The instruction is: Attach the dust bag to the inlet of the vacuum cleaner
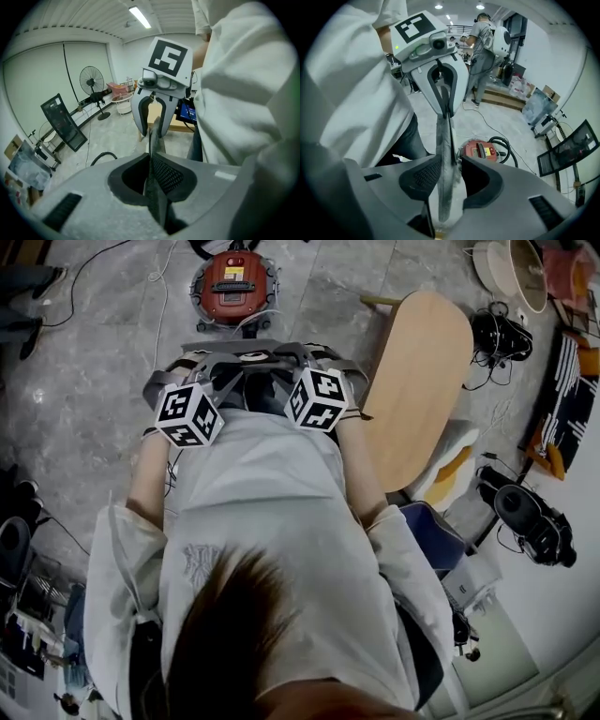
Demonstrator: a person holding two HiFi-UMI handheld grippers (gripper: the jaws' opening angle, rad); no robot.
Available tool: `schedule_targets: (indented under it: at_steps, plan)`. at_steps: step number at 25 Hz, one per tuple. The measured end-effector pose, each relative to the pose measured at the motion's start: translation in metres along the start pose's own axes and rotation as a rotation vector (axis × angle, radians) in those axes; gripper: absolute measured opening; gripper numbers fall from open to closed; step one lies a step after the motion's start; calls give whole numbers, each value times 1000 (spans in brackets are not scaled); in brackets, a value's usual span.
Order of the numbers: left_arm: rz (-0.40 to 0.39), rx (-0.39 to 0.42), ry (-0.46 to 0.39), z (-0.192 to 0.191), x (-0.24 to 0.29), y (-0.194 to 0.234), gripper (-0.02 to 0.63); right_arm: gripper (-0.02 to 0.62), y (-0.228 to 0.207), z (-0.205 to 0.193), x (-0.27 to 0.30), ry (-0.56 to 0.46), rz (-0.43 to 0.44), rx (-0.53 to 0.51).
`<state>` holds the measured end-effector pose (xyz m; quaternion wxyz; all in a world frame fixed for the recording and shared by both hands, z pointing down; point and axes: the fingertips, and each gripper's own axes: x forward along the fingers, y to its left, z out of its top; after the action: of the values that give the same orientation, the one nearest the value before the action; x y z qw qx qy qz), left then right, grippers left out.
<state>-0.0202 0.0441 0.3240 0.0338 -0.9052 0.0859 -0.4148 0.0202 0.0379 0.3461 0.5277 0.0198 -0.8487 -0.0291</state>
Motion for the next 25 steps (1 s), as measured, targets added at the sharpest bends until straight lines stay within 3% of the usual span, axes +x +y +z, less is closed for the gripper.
schedule_targets:
  at_steps: [4,8,15,19,23,25]
  plan:
    - [-16,-6,12,-2,17,-1,38,69,1,-19,22,76,24,-60]
    - [-17,-22,64,-10,41,-1,38,37,-3,-38,40,122,7,-83]
    - [-8,-98,254,-50,85,-9,56,29,-5,-56,70,202,-40,-173]
    - [-36,-156,331,-75,104,-17,155,28,1,-67,88,233,-26,-175]
    - [-41,-143,386,-103,124,-24,152,26,0,-78,105,230,-14,-126]
    - [-34,-115,402,-114,134,-25,120,26,1,-83,116,234,-5,-124]
